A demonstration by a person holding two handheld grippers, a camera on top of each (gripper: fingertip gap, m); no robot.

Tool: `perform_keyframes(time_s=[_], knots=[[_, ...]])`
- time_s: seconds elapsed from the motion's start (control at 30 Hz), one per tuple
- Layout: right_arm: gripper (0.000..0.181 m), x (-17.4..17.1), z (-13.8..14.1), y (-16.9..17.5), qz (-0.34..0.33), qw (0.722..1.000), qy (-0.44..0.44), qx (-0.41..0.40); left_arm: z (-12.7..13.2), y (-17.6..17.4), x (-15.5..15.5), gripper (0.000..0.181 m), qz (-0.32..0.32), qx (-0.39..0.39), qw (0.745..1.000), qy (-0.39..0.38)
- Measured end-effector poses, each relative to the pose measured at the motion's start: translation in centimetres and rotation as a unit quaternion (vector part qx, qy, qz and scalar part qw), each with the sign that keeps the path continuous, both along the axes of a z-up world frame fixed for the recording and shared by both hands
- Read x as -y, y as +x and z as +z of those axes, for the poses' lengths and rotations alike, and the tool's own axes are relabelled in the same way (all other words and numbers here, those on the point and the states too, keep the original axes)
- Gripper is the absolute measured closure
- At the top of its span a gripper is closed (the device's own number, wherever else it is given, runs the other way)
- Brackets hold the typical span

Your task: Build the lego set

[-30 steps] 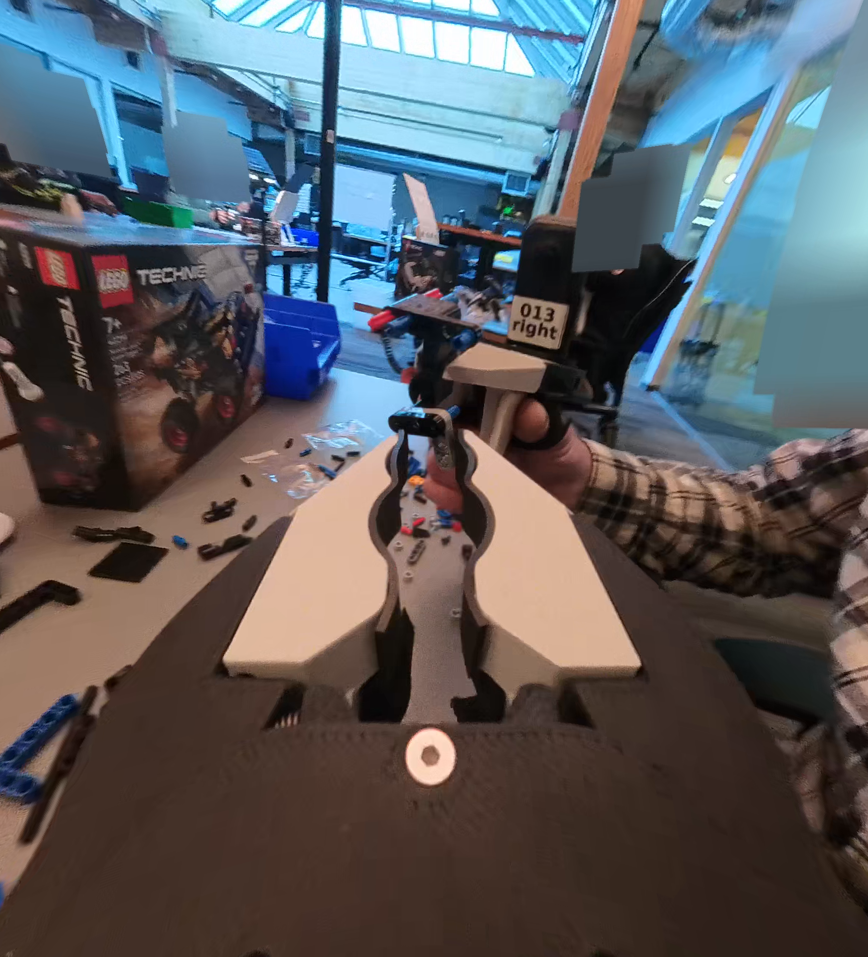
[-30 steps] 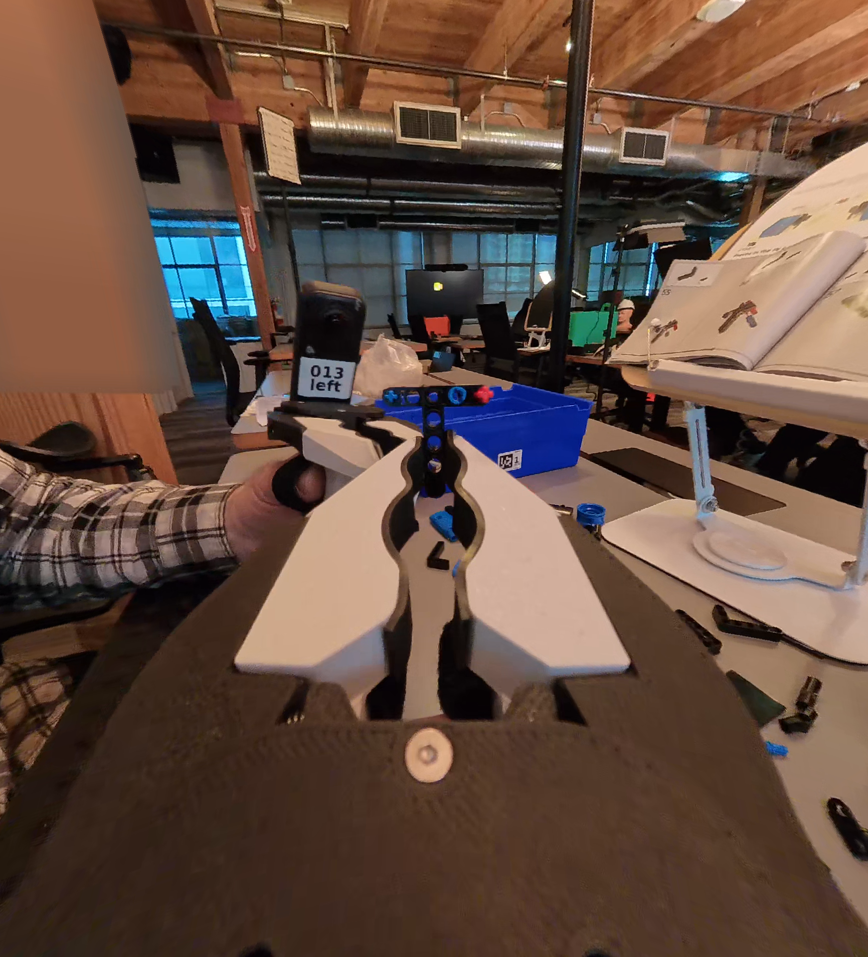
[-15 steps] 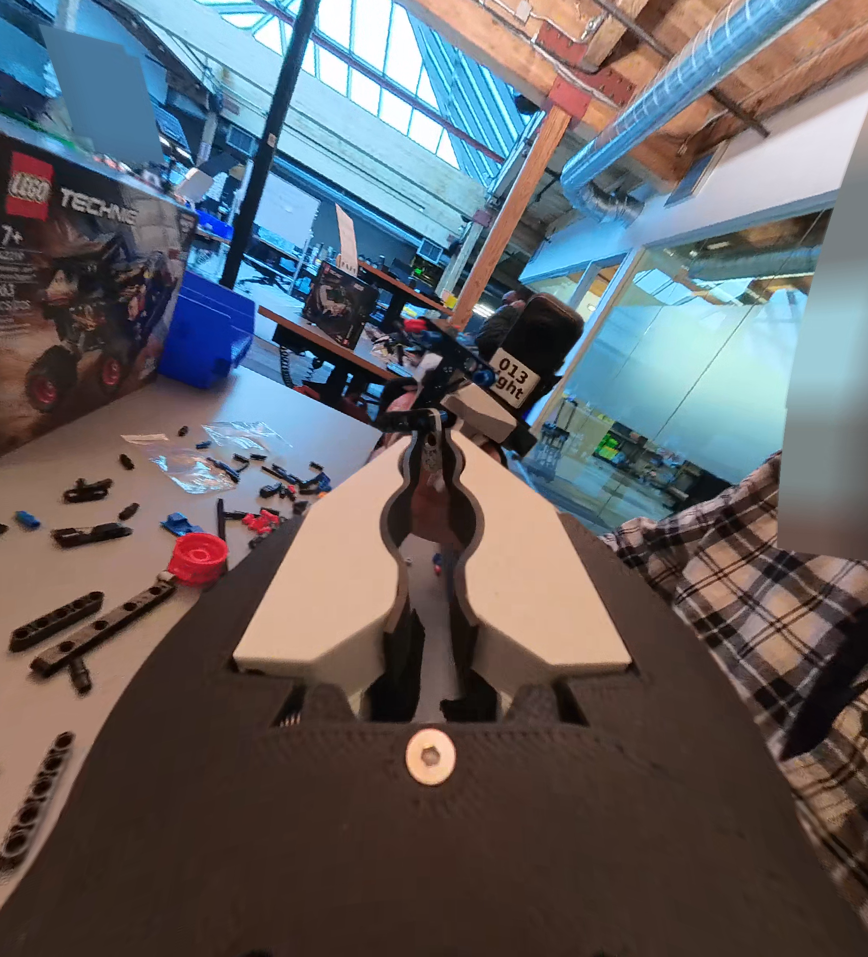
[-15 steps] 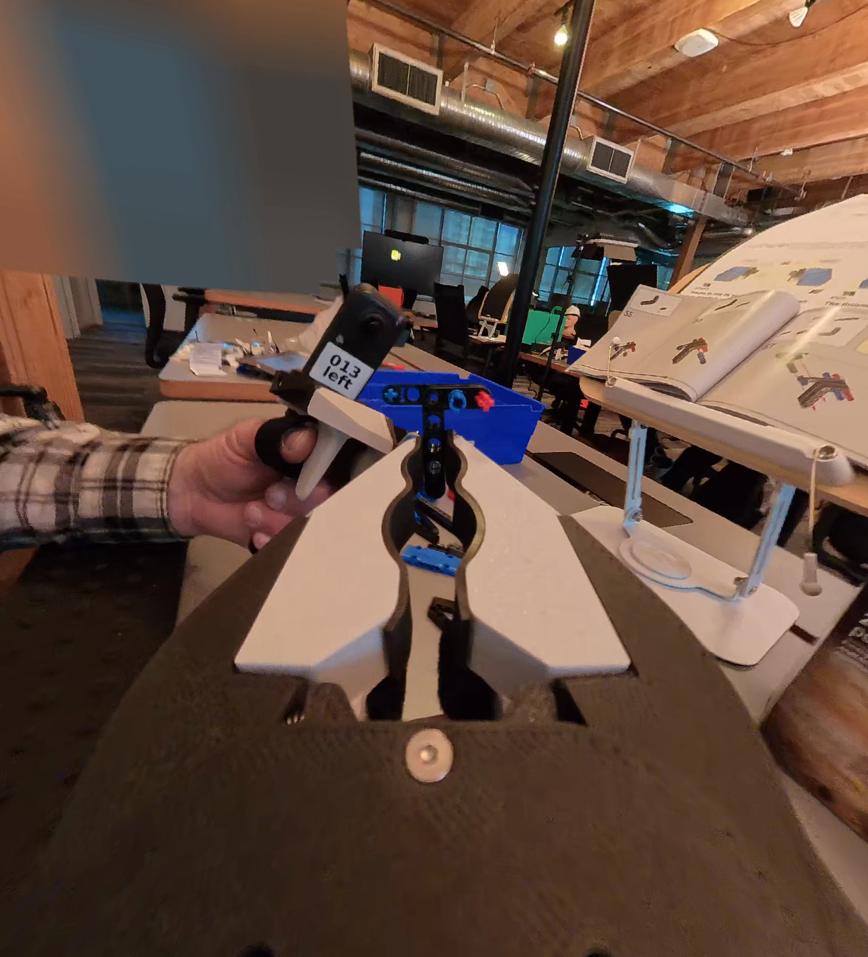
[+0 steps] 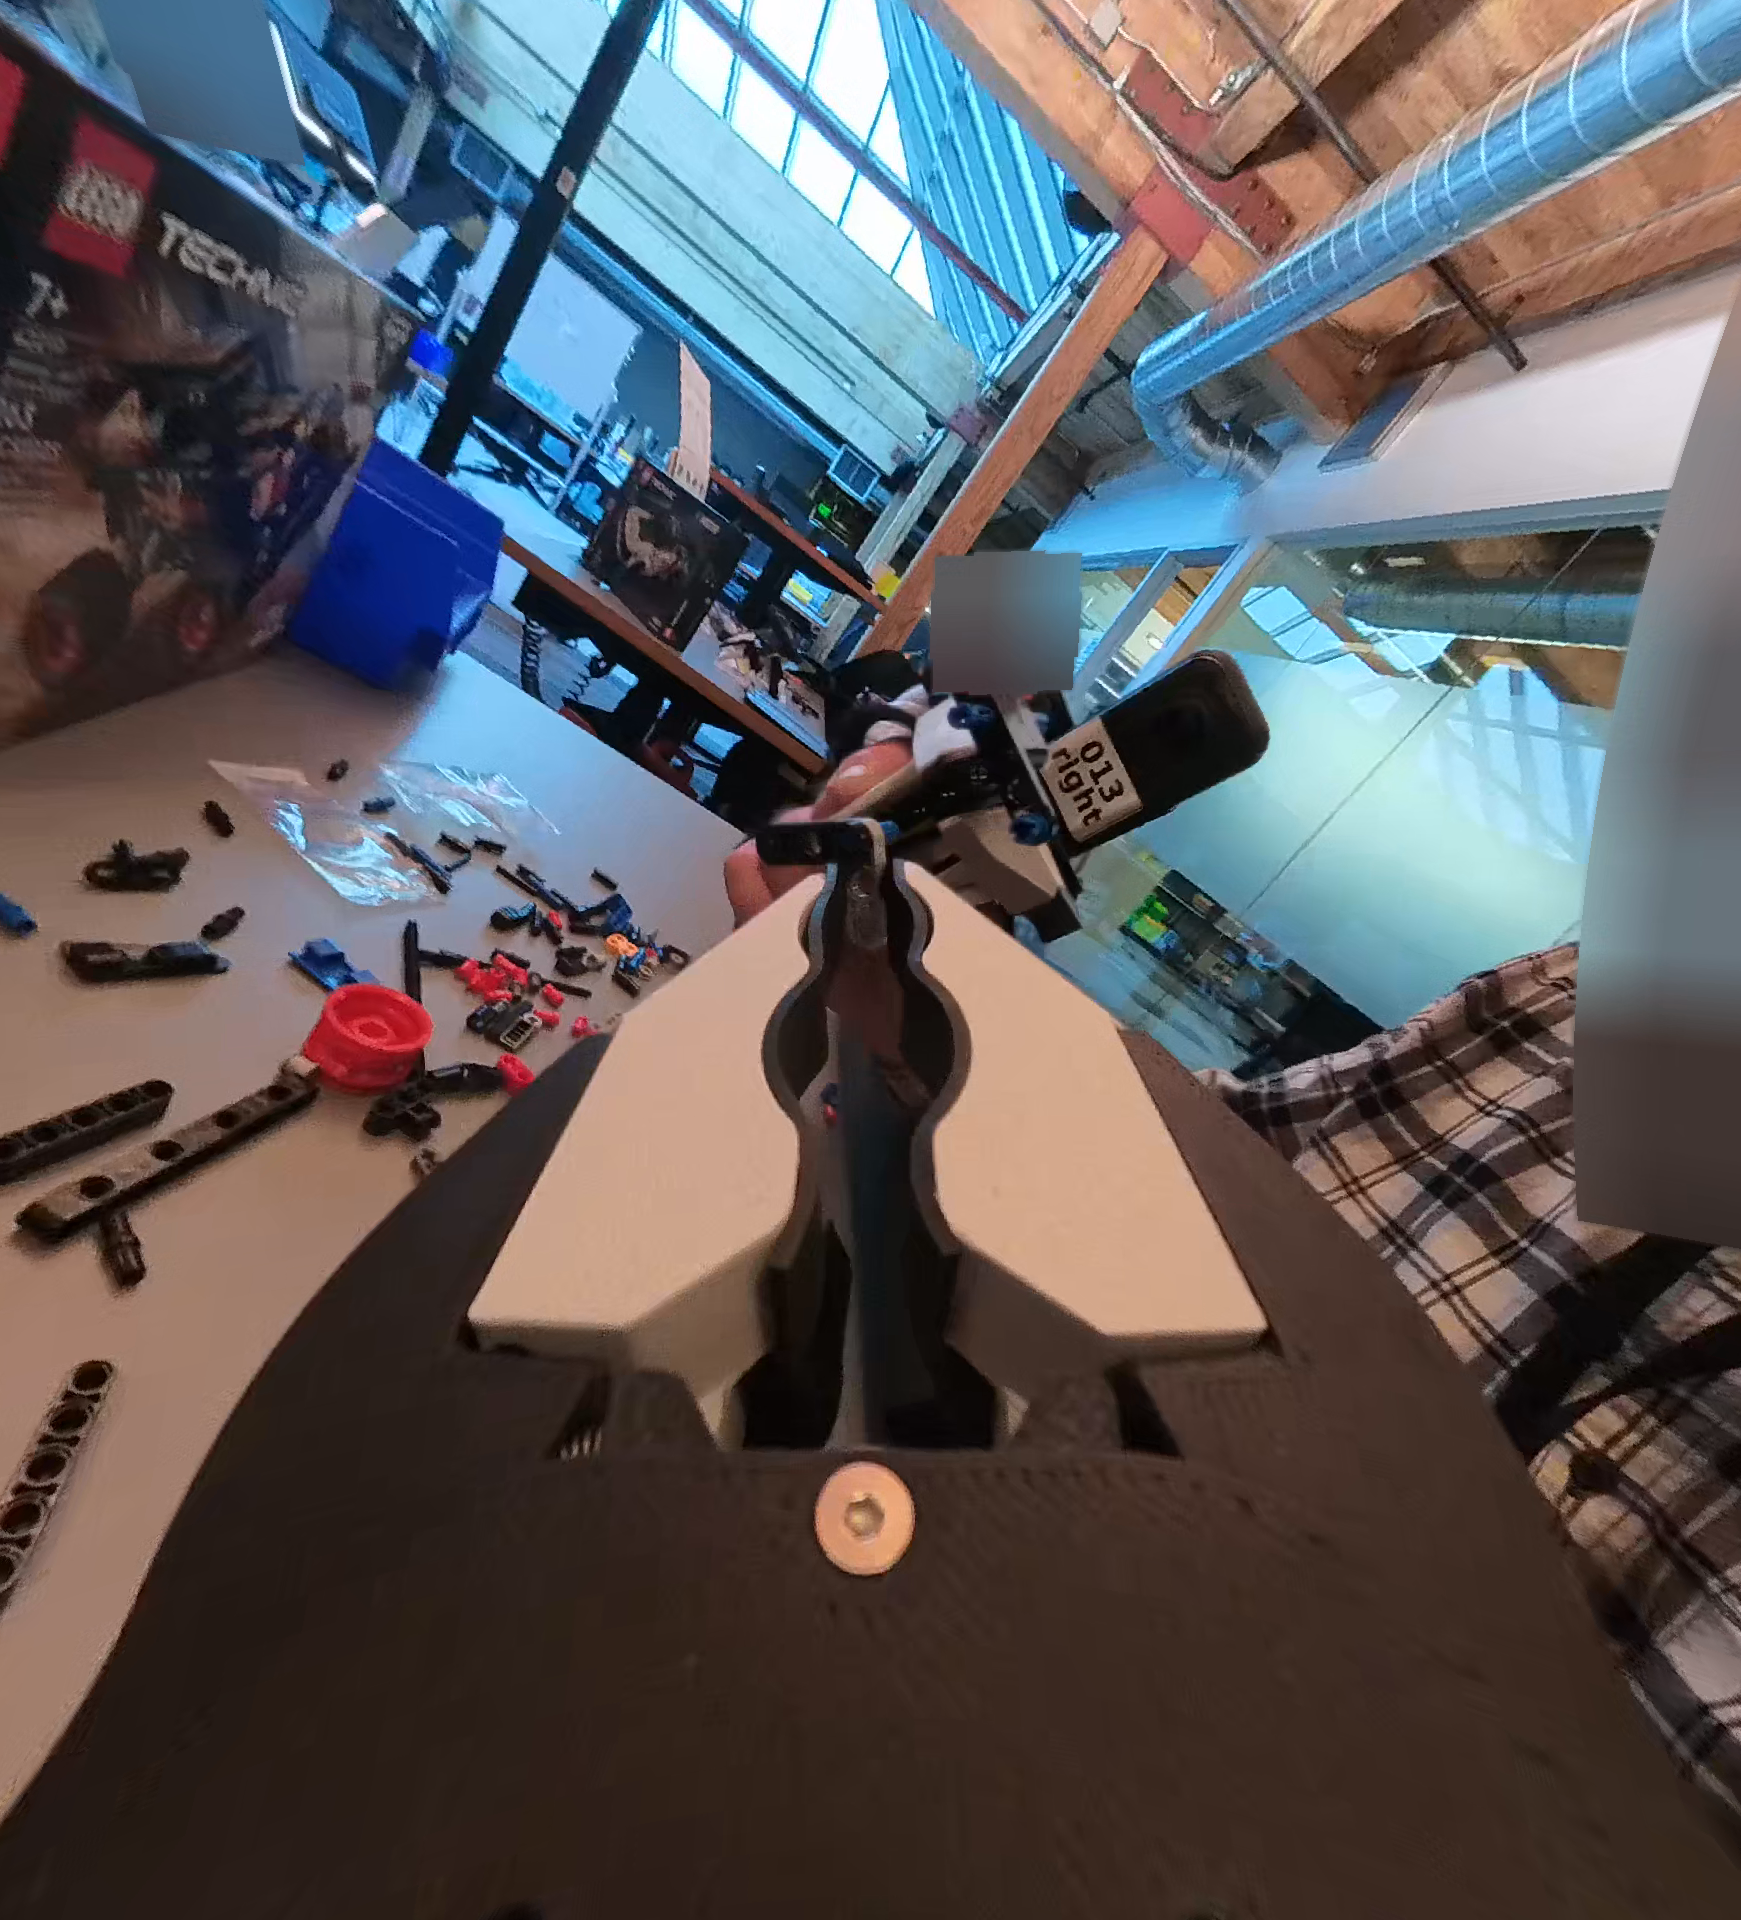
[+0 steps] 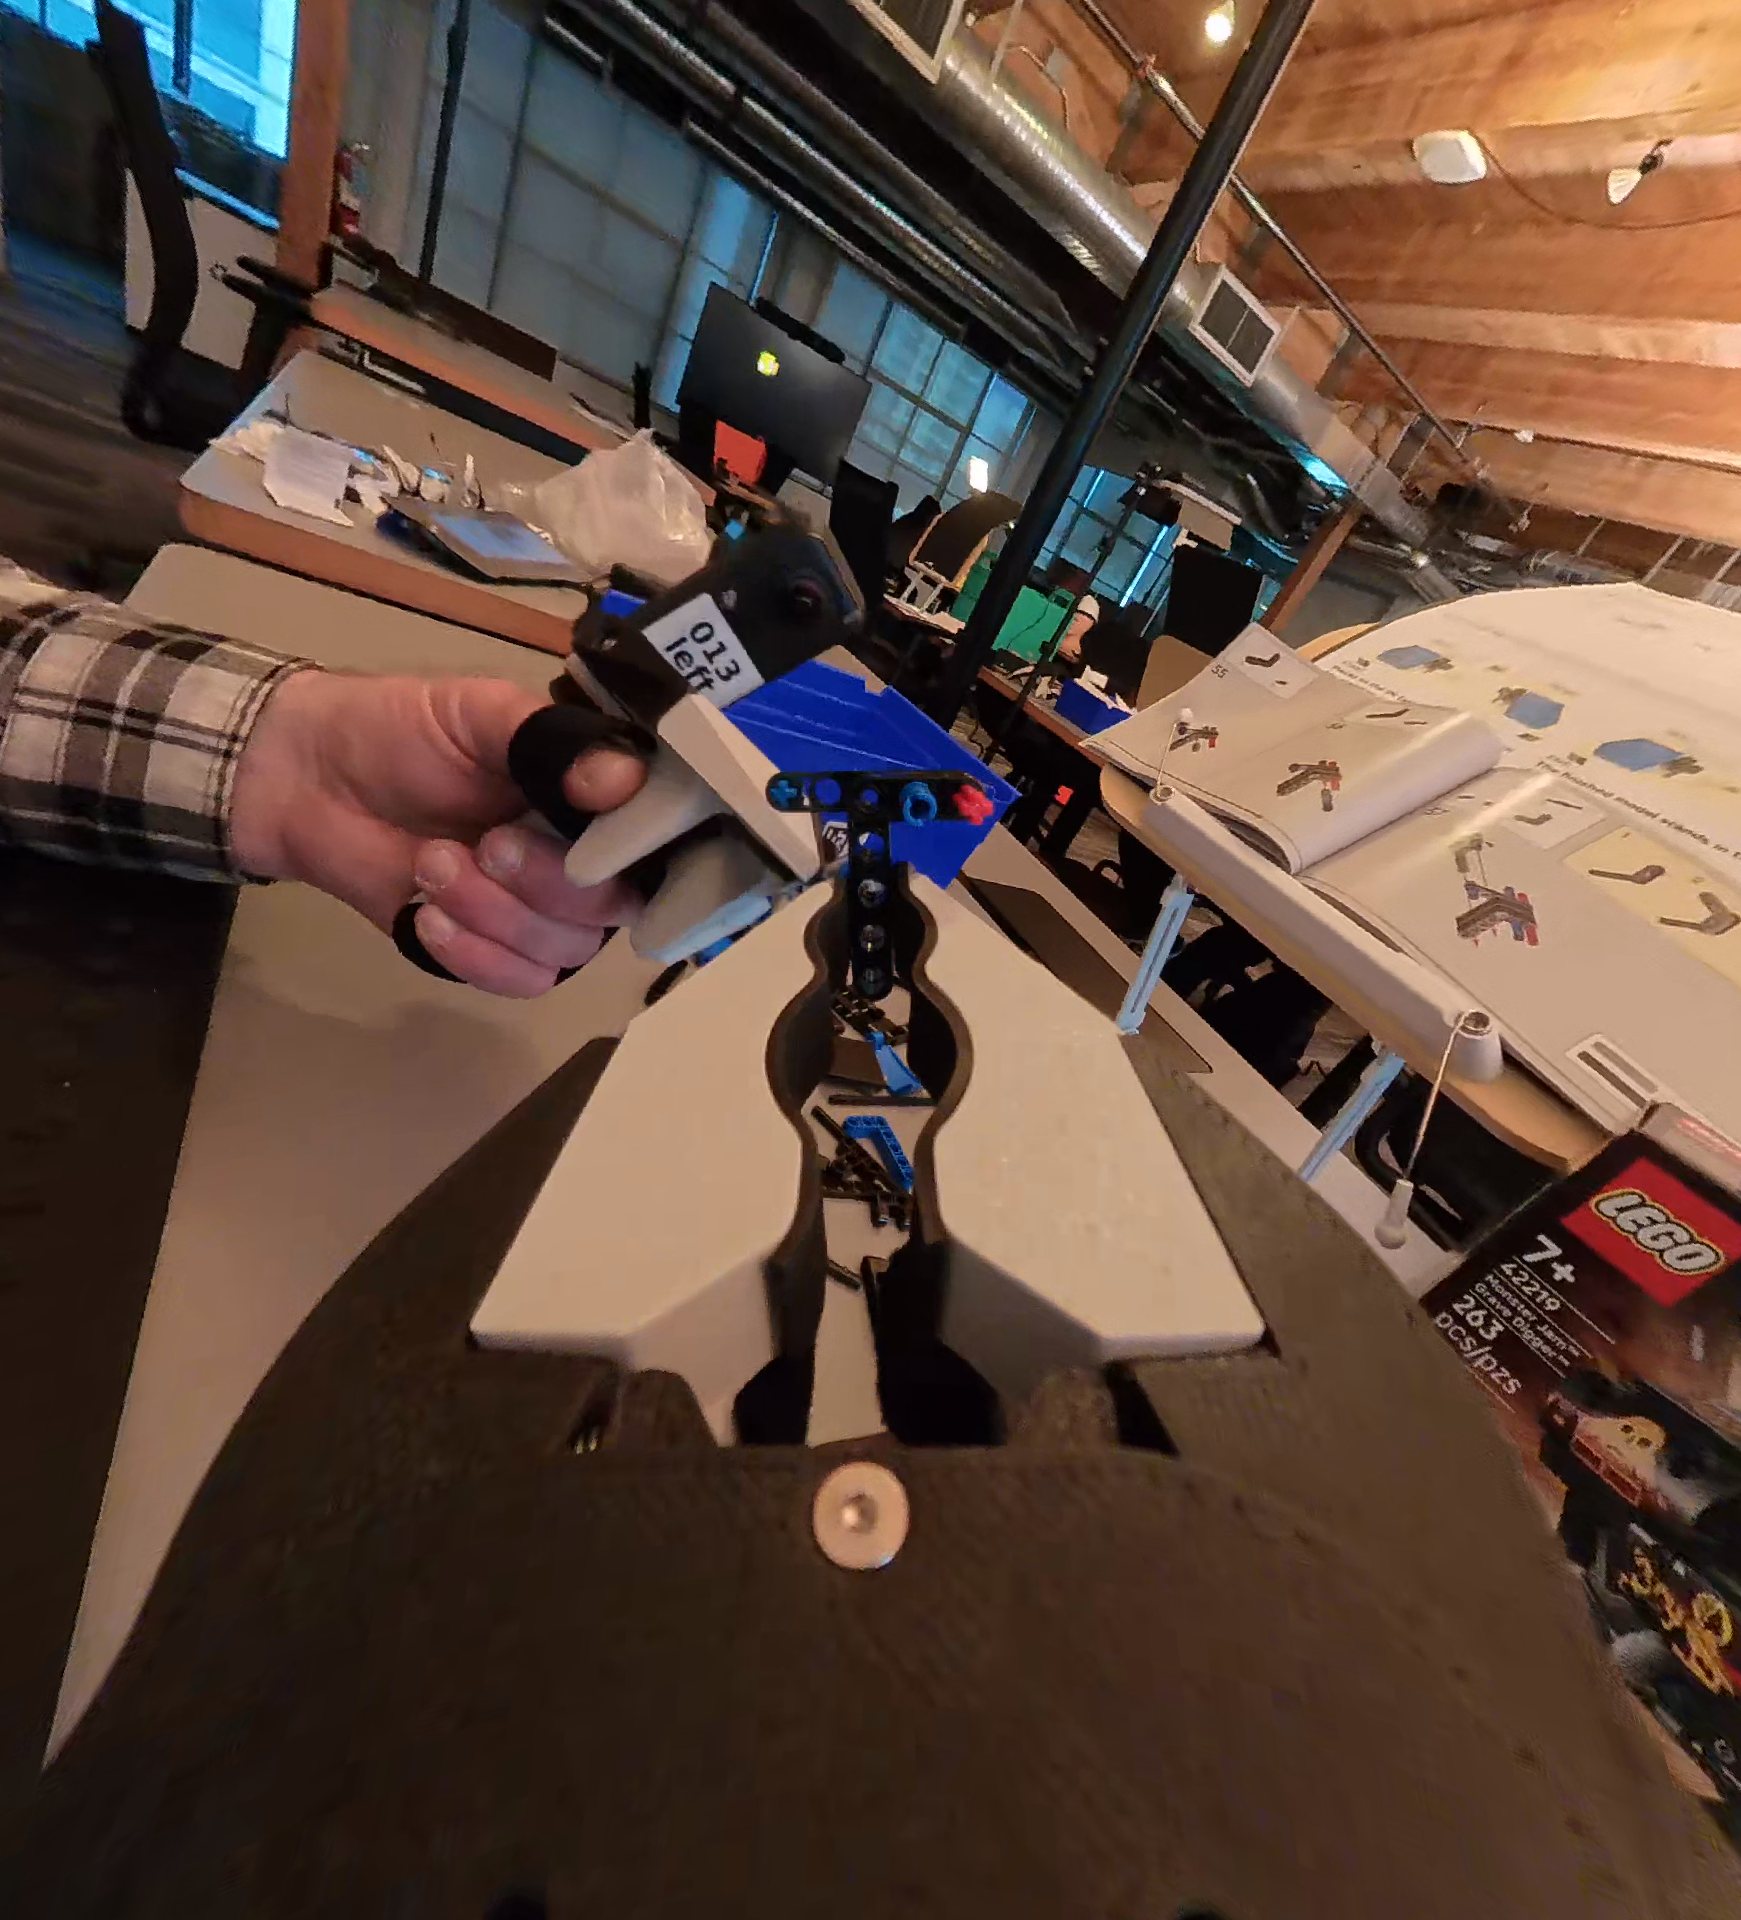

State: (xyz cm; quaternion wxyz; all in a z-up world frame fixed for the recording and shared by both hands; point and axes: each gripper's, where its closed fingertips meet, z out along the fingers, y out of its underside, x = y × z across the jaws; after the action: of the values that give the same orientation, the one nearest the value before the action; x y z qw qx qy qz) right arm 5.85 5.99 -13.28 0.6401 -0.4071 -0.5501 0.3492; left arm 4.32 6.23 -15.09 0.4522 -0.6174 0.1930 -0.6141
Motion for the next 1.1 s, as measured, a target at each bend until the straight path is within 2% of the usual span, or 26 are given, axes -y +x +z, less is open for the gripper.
perform_keyframes(time_s=[0.27, 0.63, 1.1], knots=[[0.176, 0.2, -1.9, -0.9, -0.012, 0.996, 0.048, 0.07, -0.8, 0.2, 0.3, 0.175, -0.04, 0.009, 0.998, -0.044], [0.176, 0.2, -2.3, -0.3, 0.012, 0.996, 0.011, 0.083, -2.3, 0.0, 0.9, 0.176, -0.044, -0.039, 0.995, -0.085], [0.176, -0.5, -4.8, -0.6, -0.035, 0.982, 0.085, 0.165, -3.6, 0.1, 1.5, 0.176, -0.071, -0.063, 0.99, -0.107]])
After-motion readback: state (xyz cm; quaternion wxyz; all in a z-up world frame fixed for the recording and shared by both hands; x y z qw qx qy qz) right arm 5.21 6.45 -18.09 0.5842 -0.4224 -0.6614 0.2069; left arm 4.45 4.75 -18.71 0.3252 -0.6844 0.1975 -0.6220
